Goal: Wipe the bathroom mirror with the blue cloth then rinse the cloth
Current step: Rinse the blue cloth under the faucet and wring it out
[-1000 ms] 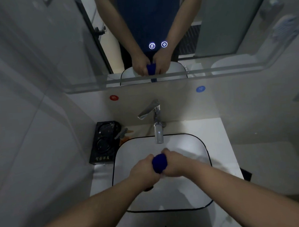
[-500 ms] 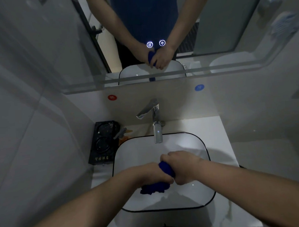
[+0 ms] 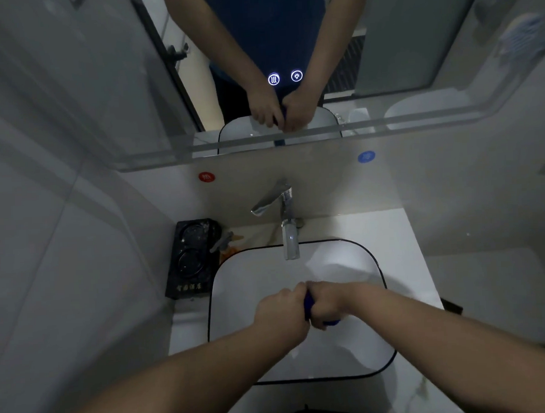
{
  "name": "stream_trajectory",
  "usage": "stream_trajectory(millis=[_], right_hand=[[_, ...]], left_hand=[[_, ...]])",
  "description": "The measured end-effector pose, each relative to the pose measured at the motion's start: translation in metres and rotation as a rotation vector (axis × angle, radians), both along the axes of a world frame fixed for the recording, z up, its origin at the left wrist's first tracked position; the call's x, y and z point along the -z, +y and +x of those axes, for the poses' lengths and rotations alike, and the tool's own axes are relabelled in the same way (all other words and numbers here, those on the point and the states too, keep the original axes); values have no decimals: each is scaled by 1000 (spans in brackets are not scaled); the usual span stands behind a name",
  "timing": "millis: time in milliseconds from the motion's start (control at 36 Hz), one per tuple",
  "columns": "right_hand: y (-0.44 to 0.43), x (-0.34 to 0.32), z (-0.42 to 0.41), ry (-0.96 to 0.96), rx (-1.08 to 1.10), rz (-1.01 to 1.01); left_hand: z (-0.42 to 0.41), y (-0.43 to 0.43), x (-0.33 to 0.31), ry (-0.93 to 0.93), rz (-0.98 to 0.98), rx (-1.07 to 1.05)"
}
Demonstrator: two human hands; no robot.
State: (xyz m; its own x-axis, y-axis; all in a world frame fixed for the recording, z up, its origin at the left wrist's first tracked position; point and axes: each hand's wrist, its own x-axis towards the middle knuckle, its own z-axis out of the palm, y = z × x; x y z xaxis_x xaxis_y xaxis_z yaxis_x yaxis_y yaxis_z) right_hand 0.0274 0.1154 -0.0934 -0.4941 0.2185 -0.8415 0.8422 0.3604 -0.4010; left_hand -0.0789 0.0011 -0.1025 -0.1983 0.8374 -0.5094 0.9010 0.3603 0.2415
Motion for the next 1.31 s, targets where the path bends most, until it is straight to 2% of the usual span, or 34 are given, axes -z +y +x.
stream_trajectory(millis=[56,167,222,333,417,472,528,611,694,778,917,1028,1111,1167,1194,1306], right_hand=[[-5,8,6,76,-45,155],[-19,14,24,345,-171,607],[-31,20,38,458,-188,746],[-37,31,59,535,-85,805],[-22,24,51,781,-55,789],[-11,16,45,916,-111,749],[-5,7,45,890,-234,697],[-3,-14,40,665,-385,607],[-5,-32,28,422,-523,651],[-6,-37,20,337,-598,676],[-3,-43,0,156,-591,584],[6,-37,-5,59,-415,398],[12,-34,1,117,-296,331],[18,-30,9,176,-165,201],[21,-30,12,208,-44,72],[40,-29,30,410,579,-344]], left_hand=[[-7,1,0,-201,-69,-150],[-20,6,-15,-737,-274,-614],[-27,2,-26,-911,-336,-758],[-32,-2,-47,-1241,-568,-866],[-24,-3,-59,-1363,-670,-775],[-23,-3,-63,-1353,-669,-682],[-26,-2,-66,-1258,-641,-541],[-28,3,-68,-1045,-567,-356],[-23,5,-59,-791,-474,-269],[-16,2,-46,-643,-397,-269],[-1,-4,-23,-458,-85,-224],[2,-7,-11,-307,25,-235],[0,-7,-13,-309,78,-263],[-5,-10,-13,-472,72,-348],[-9,-13,-13,-562,63,-391],[-22,-24,-22,-888,-13,-543]])
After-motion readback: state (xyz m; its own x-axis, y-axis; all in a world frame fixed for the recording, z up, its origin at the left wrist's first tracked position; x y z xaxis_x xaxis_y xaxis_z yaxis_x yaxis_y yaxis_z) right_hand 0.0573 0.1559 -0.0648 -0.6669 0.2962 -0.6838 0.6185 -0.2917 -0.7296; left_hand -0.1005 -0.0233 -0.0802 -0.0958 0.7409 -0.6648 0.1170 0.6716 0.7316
